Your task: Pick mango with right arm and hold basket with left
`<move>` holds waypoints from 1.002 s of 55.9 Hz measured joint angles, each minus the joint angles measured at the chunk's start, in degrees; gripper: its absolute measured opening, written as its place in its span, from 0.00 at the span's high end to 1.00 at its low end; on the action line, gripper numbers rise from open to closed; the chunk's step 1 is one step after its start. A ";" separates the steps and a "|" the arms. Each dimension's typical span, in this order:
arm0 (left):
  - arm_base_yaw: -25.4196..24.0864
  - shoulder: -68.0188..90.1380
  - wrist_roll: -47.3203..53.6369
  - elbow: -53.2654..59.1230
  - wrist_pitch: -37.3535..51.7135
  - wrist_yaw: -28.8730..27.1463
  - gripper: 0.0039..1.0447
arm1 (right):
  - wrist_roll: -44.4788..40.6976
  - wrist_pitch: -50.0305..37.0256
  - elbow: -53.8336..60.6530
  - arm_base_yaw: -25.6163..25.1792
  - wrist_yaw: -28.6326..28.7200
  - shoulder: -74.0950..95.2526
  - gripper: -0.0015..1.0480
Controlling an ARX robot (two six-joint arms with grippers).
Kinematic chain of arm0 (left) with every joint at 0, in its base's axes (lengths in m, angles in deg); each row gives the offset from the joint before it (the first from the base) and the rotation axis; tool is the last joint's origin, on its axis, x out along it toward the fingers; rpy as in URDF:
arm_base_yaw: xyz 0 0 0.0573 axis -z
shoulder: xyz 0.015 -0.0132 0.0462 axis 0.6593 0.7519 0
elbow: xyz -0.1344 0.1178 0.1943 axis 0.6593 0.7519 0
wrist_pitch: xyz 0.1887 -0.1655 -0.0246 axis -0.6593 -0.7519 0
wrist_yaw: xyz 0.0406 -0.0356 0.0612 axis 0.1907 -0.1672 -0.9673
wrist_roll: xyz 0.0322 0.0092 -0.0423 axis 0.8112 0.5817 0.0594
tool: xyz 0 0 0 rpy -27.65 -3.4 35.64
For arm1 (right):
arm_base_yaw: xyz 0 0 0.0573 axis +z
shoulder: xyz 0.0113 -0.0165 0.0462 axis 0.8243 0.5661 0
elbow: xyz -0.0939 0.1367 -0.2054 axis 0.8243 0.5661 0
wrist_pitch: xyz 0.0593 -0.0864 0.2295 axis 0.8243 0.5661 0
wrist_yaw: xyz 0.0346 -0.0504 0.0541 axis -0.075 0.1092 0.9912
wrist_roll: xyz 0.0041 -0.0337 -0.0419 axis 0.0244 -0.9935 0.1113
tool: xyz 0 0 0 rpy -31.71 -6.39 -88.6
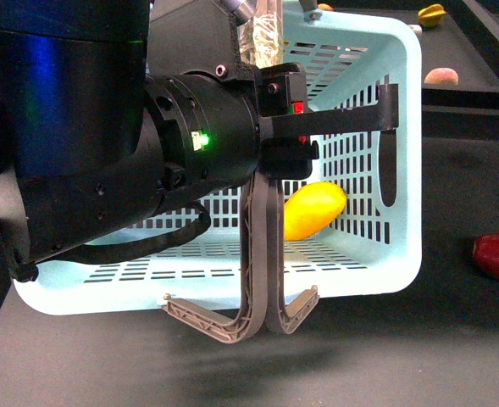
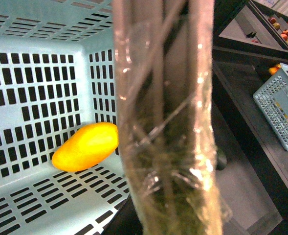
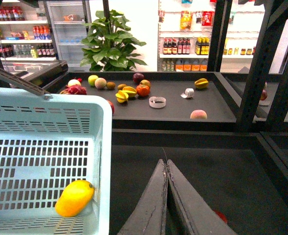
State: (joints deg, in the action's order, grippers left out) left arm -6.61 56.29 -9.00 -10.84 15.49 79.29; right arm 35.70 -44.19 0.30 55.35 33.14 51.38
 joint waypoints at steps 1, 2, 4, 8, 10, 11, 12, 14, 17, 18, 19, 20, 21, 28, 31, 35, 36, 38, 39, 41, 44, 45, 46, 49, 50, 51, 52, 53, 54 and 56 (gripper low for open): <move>0.00 0.00 0.00 0.00 0.00 -0.02 0.95 | 0.00 0.00 0.00 0.00 0.00 0.00 0.81; 0.00 0.00 0.00 0.00 0.00 -0.02 0.95 | -0.02 0.00 0.00 0.00 0.00 0.00 0.77; 0.00 0.00 0.02 0.00 0.00 -0.02 0.95 | 0.00 0.00 0.00 0.00 0.00 0.00 0.69; 0.00 0.00 0.02 0.00 0.00 -0.04 0.95 | 0.00 0.00 0.00 0.00 0.00 0.00 0.58; 0.00 0.00 0.02 0.00 0.00 -0.04 0.95 | -0.02 0.00 0.00 0.00 0.00 0.00 0.52; 0.00 0.00 0.02 0.00 0.00 -0.04 0.95 | -0.02 0.00 0.00 0.00 0.00 0.00 0.49; 0.00 0.00 0.02 0.00 0.00 -0.02 0.95 | -0.02 0.00 0.00 0.00 0.00 0.00 0.46; 0.00 0.00 0.02 0.00 0.00 -0.02 0.95 | -0.02 0.00 0.00 0.00 0.00 0.00 0.41; 0.00 0.00 0.00 0.00 0.00 -0.02 0.95 | 0.00 0.00 0.00 0.00 0.00 0.00 0.34; 0.00 0.00 0.00 0.00 0.00 -0.02 0.95 | -0.02 0.00 0.00 0.00 0.00 0.00 0.31; 0.00 0.00 0.02 0.00 0.00 -0.02 0.95 | 0.00 0.00 0.00 0.00 0.00 0.00 0.27; 0.00 0.00 0.00 0.00 0.00 -0.02 0.95 | -0.02 0.00 0.00 0.00 0.00 0.00 0.26; 0.00 0.00 0.02 0.00 0.00 -0.02 0.95 | -0.02 0.00 0.00 0.00 0.00 0.00 0.22; 0.00 0.00 0.02 0.00 0.00 -0.02 0.95 | 0.00 0.00 0.00 0.00 0.00 0.00 0.06; 0.00 0.00 0.00 0.00 0.00 -0.02 0.95 | 0.00 0.00 0.00 0.00 0.00 0.00 0.07; 0.00 0.00 0.00 0.00 0.00 -0.02 0.95 | -0.02 0.00 0.00 0.00 0.00 0.00 0.08; 0.00 0.00 0.00 0.00 0.00 -0.02 0.95 | -0.02 0.00 0.00 0.00 0.00 0.00 0.08; 0.00 0.00 0.02 0.00 0.00 -0.02 0.95 | -0.02 0.00 0.00 0.00 0.00 0.00 0.08; 0.00 0.00 0.02 0.00 0.00 -0.02 0.95 | -0.02 0.00 0.00 0.00 0.00 0.00 0.08; 0.00 0.00 0.02 0.00 0.00 -0.04 0.95 | -0.02 0.00 0.00 0.00 0.00 0.00 0.08; 0.00 0.00 0.00 0.00 0.00 -0.02 0.95 | -0.02 0.00 0.00 0.00 0.00 0.00 0.08; 0.00 0.00 0.00 0.00 0.00 -0.02 0.95 | -0.02 0.00 0.00 0.00 0.00 0.00 0.08; 0.00 0.00 0.00 0.00 0.00 -0.02 0.95 | -0.02 0.00 0.00 0.00 0.00 0.00 0.08; 0.00 0.00 0.00 0.00 0.00 -0.02 0.95 | -0.02 0.00 0.00 0.00 0.00 0.00 0.08; 0.00 0.00 0.02 0.00 0.00 -0.02 0.95 | -0.02 0.00 0.00 0.00 0.00 0.00 0.08; 0.00 0.00 0.02 0.00 0.00 -0.02 0.95 | -0.02 0.00 0.00 0.00 0.00 0.00 0.08; 0.00 0.00 0.02 0.00 0.00 -0.04 0.95 | -0.02 0.00 0.00 0.00 0.00 0.00 0.08; 0.00 0.00 0.02 0.00 0.00 -0.02 0.95 | -0.02 0.00 0.00 0.00 0.00 0.00 0.08; 0.00 0.00 0.02 0.00 0.00 -0.04 0.95 | -0.02 0.00 0.00 0.00 0.00 0.00 0.08; 0.00 0.00 0.02 0.00 0.00 -0.04 0.95 | -0.02 0.00 0.00 0.00 0.00 0.00 0.08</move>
State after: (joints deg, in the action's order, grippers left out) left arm -6.61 56.29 -8.98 -10.84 15.49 79.25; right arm 35.67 -44.19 0.30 55.35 33.14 51.38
